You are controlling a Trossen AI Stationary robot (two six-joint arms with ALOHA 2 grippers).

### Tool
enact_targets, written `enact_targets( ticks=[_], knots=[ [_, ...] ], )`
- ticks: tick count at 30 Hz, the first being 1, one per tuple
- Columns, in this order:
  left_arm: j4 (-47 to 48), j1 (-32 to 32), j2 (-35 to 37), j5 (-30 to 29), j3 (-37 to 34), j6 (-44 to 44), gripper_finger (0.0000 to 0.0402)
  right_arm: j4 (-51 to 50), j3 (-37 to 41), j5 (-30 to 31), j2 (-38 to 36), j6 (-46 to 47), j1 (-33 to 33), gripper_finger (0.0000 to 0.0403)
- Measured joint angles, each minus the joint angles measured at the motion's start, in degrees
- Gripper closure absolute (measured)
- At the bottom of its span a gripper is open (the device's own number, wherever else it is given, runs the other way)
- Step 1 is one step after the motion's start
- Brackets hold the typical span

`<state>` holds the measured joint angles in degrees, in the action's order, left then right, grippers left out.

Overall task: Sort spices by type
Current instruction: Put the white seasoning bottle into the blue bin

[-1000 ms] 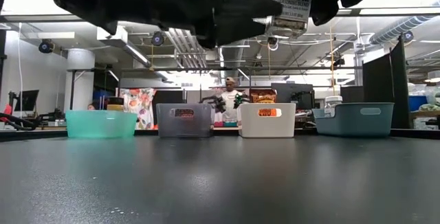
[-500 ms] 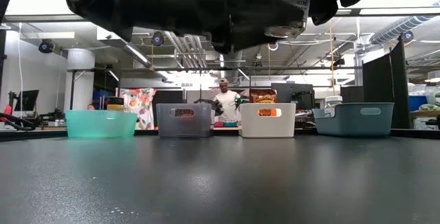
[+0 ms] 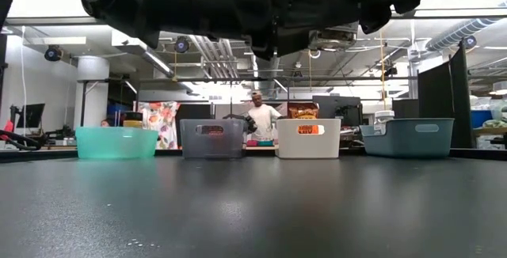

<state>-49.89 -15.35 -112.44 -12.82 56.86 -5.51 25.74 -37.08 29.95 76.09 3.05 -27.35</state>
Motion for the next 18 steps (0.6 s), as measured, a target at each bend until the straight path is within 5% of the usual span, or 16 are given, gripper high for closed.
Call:
enact_targets(
  ticks=[7,18],
  knots=[
    [0.8,0.0,0.1,-0.9,0.0,-0.3,0.0223,-0.1,0.0,0.1,0.0,-0.1,0.0,0.0194],
    [2.5,-0.1,0.1,-3.0,0.0,-1.9,0.0224,-0.7,0.0,0.1,-2.7,0.8,0.0,0.0116]
  ],
)
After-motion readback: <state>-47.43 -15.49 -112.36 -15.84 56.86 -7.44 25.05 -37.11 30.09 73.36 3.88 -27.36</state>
